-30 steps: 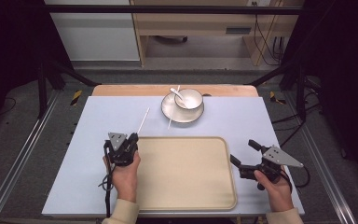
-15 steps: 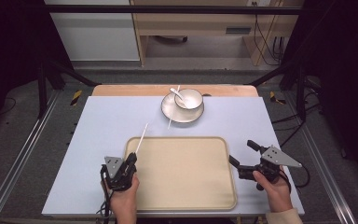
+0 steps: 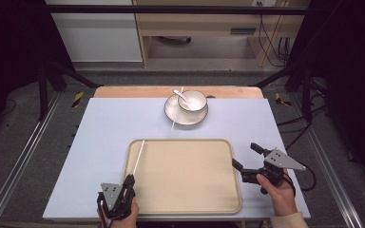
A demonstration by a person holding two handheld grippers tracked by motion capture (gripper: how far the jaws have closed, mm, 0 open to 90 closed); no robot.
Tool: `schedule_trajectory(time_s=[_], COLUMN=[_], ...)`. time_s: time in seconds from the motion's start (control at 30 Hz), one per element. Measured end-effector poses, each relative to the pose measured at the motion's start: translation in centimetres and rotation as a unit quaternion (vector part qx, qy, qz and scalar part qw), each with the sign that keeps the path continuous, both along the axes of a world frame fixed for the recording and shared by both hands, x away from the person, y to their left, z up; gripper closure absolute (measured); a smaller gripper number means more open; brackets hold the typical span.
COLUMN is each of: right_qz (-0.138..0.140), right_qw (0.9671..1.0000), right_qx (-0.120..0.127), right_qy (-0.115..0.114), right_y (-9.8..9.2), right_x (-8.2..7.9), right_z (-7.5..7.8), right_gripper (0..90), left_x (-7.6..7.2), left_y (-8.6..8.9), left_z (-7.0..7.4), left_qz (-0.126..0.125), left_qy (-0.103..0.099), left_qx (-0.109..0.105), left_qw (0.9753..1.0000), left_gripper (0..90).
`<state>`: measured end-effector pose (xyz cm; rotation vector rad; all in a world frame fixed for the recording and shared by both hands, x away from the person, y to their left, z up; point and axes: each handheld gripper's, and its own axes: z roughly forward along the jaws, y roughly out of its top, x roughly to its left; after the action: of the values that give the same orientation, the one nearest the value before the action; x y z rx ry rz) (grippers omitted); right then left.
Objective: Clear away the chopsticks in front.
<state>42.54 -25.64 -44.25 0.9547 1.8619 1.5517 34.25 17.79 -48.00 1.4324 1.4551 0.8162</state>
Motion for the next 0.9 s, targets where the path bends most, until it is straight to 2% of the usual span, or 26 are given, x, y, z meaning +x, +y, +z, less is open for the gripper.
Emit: schedule_trajectory(time_s=[0.17,0.27,0.47,0.67,0.8,0.9], right_qz=[0.001,0.002,0.002,0.002,0.002,0.002], right_qw=[1.0,1.0,1.0,1.0,1.0,1.0], right_qx=[-0.002,0.001,0.001,0.001,0.002,0.002], right_qy=[0.001,0.003,0.003,0.003,0.004,0.005], right_y=[0.1,0.2,0.2,0.2,0.2,0.2], right_x=[0.0,0.1,0.1,0.1,0.0,0.0], right_z=[-0.1,-0.1,-0.1,-0.1,-0.1,-0.1], right_gripper=[6.1,6.1,6.1,6.1,6.1,6.1], left_x=[-0.3,-0.1,0.3,0.4,0.5,0.5], left_y=[0.3,0.5,0.6,0.5,0.6,0.5], left_z=[-0.5,-0.9,-1.3,-1.6,-1.5,-0.7], left_qz=[0.016,0.022,0.025,0.026,0.034,0.029], left_qy=[0.004,0.015,0.037,0.048,0.045,0.035], left_qx=[0.007,0.004,0.009,0.009,0.009,0.011], left_qw=[0.9998,0.9996,0.999,0.9984,0.9984,0.9989], left_gripper=[85.6,85.5,85.3,84.6,73.6,68.0])
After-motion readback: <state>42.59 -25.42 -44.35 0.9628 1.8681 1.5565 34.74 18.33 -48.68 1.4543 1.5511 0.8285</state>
